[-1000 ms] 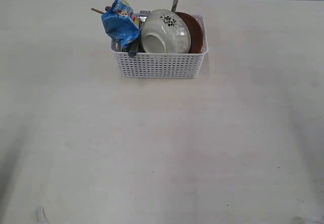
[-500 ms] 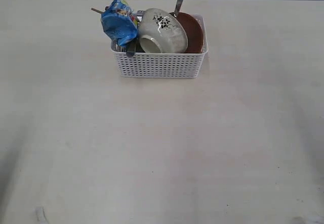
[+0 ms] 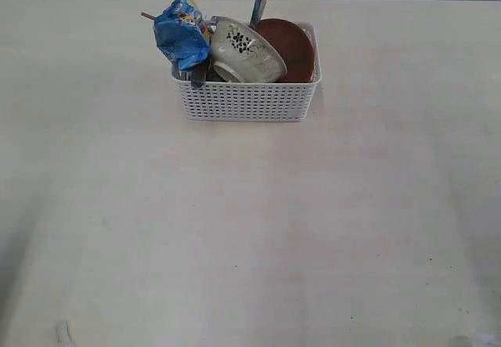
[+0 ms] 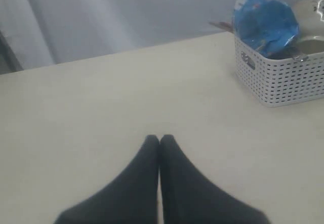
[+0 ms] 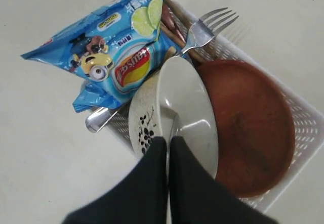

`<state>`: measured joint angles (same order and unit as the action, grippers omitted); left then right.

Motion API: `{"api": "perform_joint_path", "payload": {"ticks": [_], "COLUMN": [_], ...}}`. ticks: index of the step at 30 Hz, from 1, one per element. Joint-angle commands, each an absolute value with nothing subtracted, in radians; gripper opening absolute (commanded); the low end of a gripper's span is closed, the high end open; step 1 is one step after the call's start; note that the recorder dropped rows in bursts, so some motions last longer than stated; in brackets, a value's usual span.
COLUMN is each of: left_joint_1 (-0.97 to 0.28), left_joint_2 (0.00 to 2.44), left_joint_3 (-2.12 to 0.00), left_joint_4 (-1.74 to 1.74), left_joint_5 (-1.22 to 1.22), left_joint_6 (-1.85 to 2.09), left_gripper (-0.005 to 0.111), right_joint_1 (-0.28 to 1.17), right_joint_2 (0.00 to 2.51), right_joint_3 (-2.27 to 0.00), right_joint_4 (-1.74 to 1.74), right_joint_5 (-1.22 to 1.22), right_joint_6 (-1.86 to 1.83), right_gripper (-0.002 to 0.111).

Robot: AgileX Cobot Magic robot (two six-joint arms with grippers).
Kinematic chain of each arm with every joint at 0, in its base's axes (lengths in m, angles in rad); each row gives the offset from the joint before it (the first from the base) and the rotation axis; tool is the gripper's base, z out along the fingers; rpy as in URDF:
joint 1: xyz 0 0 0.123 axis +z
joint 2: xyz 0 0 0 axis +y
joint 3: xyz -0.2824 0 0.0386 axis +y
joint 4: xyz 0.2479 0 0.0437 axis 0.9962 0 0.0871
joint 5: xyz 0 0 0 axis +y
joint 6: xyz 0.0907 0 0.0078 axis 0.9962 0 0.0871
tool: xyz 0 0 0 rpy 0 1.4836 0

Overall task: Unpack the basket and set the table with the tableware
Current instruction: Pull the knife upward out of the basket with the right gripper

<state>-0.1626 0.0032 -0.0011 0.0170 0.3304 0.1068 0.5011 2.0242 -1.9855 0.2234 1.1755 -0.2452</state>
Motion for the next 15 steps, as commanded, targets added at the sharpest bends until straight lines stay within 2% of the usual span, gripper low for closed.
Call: {"api": "perform_joint_path", "payload": {"ticks": [1, 15], "left_joint_1": [-0.169, -0.169], "left_joint_2": [0.0, 0.0], "left_joint_3": [0.0, 0.0], "left_joint_4": [0.014, 0.014], "left_joint_5": [0.324, 0.324], "left_joint_6": [0.108, 0.104], "left_gripper": [0.0, 0.0], "right_joint_1": [0.524, 0.574], "right_joint_2": [2.017, 2.011], "right_joint_3": [-1.986, -1.986], "right_joint_4": [0.222, 0.133], "right_joint_5": [1.221, 1.221], "right_joint_6": [-0.251, -0.253], "right_gripper": [0.0, 0.0]}}
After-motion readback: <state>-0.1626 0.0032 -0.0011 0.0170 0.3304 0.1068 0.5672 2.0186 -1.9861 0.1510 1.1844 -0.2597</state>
